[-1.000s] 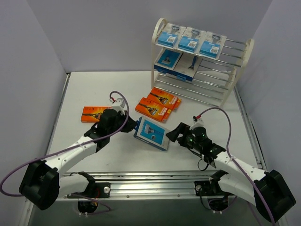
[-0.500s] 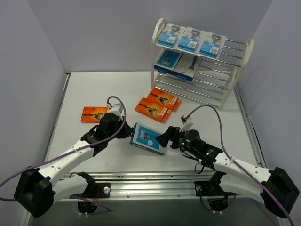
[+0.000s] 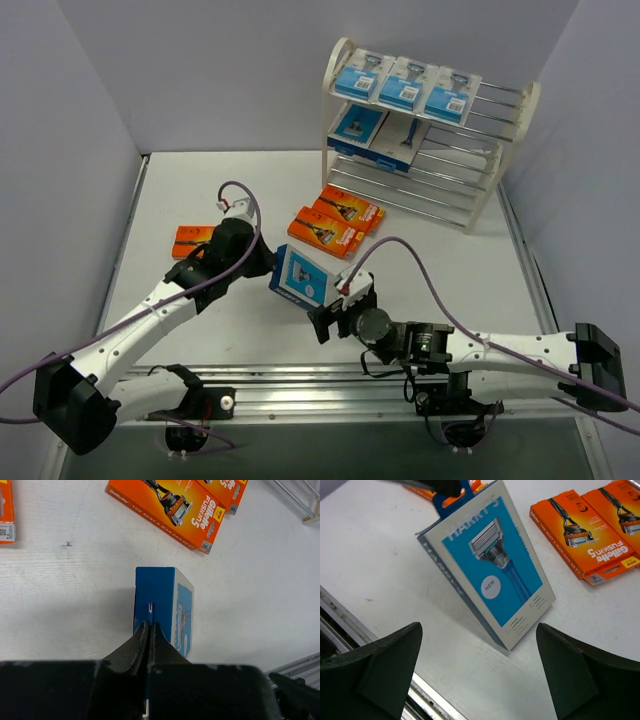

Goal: Place and organize the shaving razors onto the shelf

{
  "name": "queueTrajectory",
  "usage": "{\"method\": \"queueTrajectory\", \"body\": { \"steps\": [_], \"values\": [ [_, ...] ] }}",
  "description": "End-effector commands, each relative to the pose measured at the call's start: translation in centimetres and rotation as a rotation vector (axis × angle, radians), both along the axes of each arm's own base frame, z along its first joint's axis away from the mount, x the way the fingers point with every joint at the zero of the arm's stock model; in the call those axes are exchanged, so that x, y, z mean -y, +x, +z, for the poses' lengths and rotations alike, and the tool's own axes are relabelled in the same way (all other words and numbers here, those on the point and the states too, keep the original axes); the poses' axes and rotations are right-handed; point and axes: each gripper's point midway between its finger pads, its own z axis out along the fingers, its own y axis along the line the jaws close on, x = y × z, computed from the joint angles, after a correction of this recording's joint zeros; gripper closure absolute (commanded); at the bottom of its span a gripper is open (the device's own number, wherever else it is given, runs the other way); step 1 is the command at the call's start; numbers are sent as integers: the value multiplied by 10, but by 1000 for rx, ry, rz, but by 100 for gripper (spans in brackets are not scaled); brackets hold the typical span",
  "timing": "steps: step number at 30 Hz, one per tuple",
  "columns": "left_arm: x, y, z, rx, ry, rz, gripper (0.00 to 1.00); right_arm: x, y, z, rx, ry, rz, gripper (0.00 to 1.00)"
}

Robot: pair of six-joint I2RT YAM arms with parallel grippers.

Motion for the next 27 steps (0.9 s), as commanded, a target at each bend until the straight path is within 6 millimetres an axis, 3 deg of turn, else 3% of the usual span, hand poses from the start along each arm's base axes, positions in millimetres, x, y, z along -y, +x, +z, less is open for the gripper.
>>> {"method": "queueTrajectory", "body": {
  "steps": [1, 6, 18, 27],
  "values": [
    [-1, 6, 16, -7, 9, 42, 98, 9, 4, 15, 188, -146, -119, 7],
    [7, 5, 18, -23, 6, 30, 98, -5, -10, 14, 248, -210, -113, 6],
    [14, -9, 36, -35, -12, 17, 98, -32, 0, -7, 329, -314, -82, 6],
    [22, -16, 33, -52, -9, -2, 98, -46, 14, -30, 335, -359, -84, 4]
  ]
}}
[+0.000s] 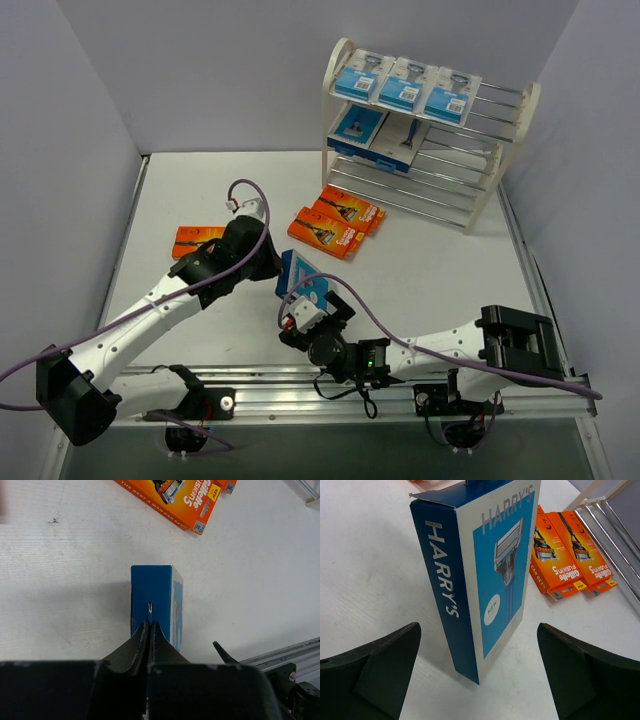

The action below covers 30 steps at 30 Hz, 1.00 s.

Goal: Place and organize the shaving razors onto the shelf

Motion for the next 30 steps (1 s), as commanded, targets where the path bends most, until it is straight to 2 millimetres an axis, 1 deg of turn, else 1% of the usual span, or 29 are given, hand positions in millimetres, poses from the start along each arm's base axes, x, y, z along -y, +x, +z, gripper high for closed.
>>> {"method": "queueTrajectory", "body": {
  "steps": [1, 6, 7, 9, 11, 12, 14, 15, 16, 17, 18, 19, 21, 22, 25, 27, 29, 30],
  "values": [
    [7, 2, 19, 28, -40, 1, 98, -17, 11, 20, 32, 75, -26, 3],
    [12, -1, 19, 26, -51, -13, 98, -18, 21, 16, 49, 70, -55, 3],
    [13, -1, 21, 28, -53, -17, 98, -16, 23, 14, 59, 56, -71, 3],
    [13, -2, 22, 29, -55, -20, 98, -9, 28, 16, 79, 61, -116, 3],
    [13, -4, 23, 28, -56, -26, 98, 0, 31, 14, 96, 51, -143, 5],
    [12, -5, 23, 27, -54, -27, 98, 4, 33, 17, 105, 66, -159, 7],
    [12, -5, 24, 30, -56, -26, 98, 12, 35, 14, 117, 46, -171, 16],
    [12, -5, 26, 36, -62, -29, 98, 14, 36, 16, 124, 52, -177, 21],
    [12, -5, 26, 36, -65, -29, 98, 14, 36, 15, 126, 47, -173, 33],
    [13, -5, 26, 34, -70, -30, 98, 15, 36, 14, 127, 42, -171, 38],
    [13, -6, 23, 27, -69, -32, 98, 15, 36, 13, 124, 36, -164, 41],
    [14, -6, 22, 26, -70, -33, 98, 12, 36, 12, 118, 35, -147, 48],
    [16, -6, 17, 10, -65, -41, 98, 9, 34, 9, 109, 25, -141, 56],
    [18, -5, 17, 9, -71, -43, 98, 8, 33, 8, 108, 22, -138, 62],
    [23, -6, 11, -8, -82, -57, 98, 7, 30, 6, 114, 7, -128, 69],
    [24, -5, 11, -11, -83, -61, 98, 7, 27, 6, 121, 0, -125, 72],
    [24, -4, 13, -2, -79, -59, 98, 8, 26, 5, 123, -8, -122, 76],
    [22, -3, 14, 1, -80, -53, 98, 7, 25, 8, 124, 4, -120, 78]
  ]
}}
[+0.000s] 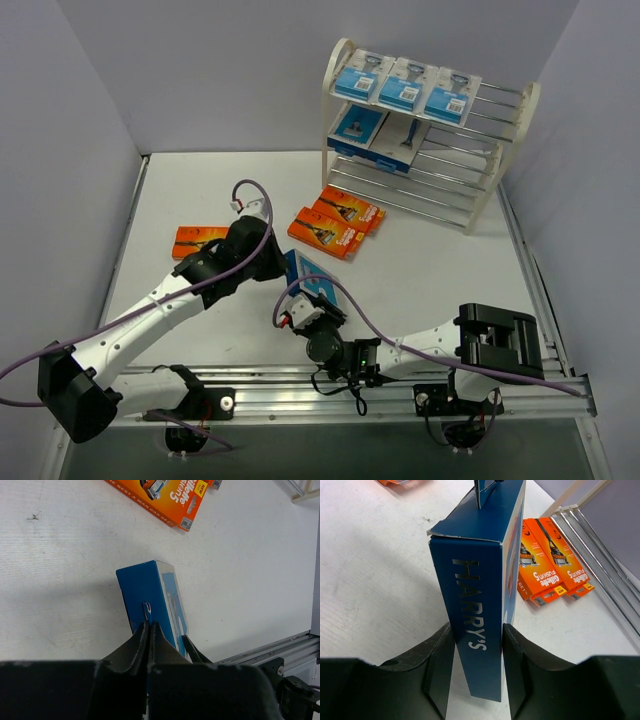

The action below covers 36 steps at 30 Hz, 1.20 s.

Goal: Place and organize the shaving razors onto the shelf

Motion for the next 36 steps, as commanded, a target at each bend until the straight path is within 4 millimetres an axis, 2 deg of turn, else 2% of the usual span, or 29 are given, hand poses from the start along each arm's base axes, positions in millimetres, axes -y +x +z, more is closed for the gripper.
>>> {"method": "queueTrajectory", "body": {
  "steps": [1, 2, 3, 4, 5, 6, 7, 8, 14, 20, 22, 23, 33, 36],
  "values": [
    [7, 1, 15, 22, -37, -30, 98, 4, 1, 13, 33, 48, -44, 82],
    [4, 1, 16, 31, -35, -26, 95, 5, 1, 15, 33, 58, -45, 83],
    [2, 2, 16, 34, -33, -21, 89, 5, 0, 16, 32, 64, -42, 85],
    [0, 2, 18, 40, -34, -17, 65, 5, 0, 16, 32, 68, -40, 88],
    [-3, 2, 15, 40, -27, -16, 58, 5, -1, 15, 28, 72, -38, 91],
    [-6, 1, 18, 48, -33, -11, 54, 5, -1, 16, 26, 76, -35, 93],
    [-10, 3, 18, 52, -36, 0, 50, 5, -1, 15, 24, 81, -34, 100],
    [-11, 2, 18, 58, -35, -2, 45, 5, -1, 15, 22, 83, -35, 100],
    [-27, 2, 16, 54, -26, 17, 35, 8, -4, 10, 2, 115, -36, 100],
    [-9, -3, 8, 56, -93, -69, 19, 4, -6, 9, -8, 127, -19, 100],
    [2, -3, 15, 86, -152, -104, 3, 4, -6, 9, -9, 128, -18, 100],
    [3, -5, 11, 85, -162, -107, 3, 3, -7, 9, -13, 134, -14, 100],
    [30, -4, 24, 147, -198, -184, 6, -3, -8, 1, -23, 117, -4, 100],
    [37, -4, 21, 150, -216, -199, 6, -5, -8, -1, -25, 114, -3, 100]
  ]
}}
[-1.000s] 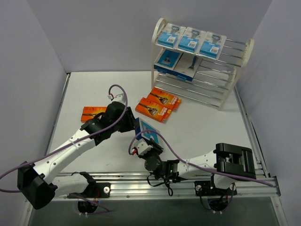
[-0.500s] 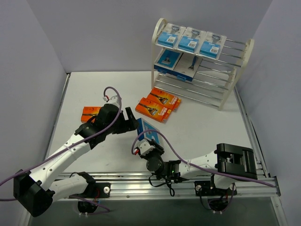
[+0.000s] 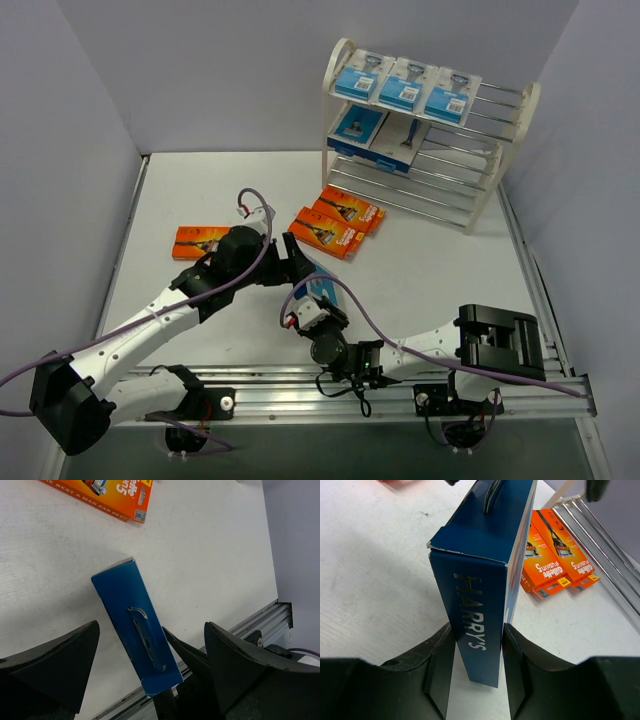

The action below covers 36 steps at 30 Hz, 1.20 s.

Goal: Place and organize the shaving razors onto the shelf

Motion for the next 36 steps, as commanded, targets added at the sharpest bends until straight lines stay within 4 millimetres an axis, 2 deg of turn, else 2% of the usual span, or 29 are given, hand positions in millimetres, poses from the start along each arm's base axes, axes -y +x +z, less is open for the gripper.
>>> {"method": "queueTrajectory", "body": {
  "steps": [1, 6, 11, 16, 19, 22, 23, 24, 25, 27, 29, 30, 33, 36],
  "values": [
    [18, 8, 21, 75, -75, -36, 6, -12, -3, 7, -9, 78, 5, 100],
    [17, 9, 3, 44, -27, -30, 6, -12, -3, 6, -13, 82, 5, 100],
    [20, 7, -11, 17, -23, -36, 0, -9, -3, 4, -16, 90, 2, 100],
    [22, 5, -17, 1, -12, -42, 29, -9, -4, 2, -21, 89, 4, 100],
    [21, 5, -16, 9, -14, -47, 36, -8, -4, 1, -21, 87, 0, 100],
    [22, 4, -14, 15, -14, -55, 50, -6, -4, 1, -20, 88, -3, 100],
    [21, 3, -15, 11, -9, -56, 58, -5, -3, 3, -17, 91, -7, 95],
    [21, 3, -14, 11, -5, -59, 61, -4, -3, 2, -16, 85, -9, 79],
    [20, 3, -14, 9, -2, -58, 65, -4, -3, 3, -13, 76, -11, 68],
    [17, 1, -18, -4, 20, -54, 78, -2, -4, 5, -10, 73, -15, 53],
    [13, -3, -24, -26, 43, -53, 82, -1, -4, 8, -7, 85, -18, 49],
    [10, -3, -27, -33, 52, -46, 89, 1, -4, 8, -7, 86, -21, 46],
    [1, -7, -36, -51, 71, -24, 97, 1, -7, 12, -10, 99, -13, 42],
    [-7, -10, -42, -68, 83, -2, 98, 2, -10, 15, -14, 103, -7, 39]
  ]
}}
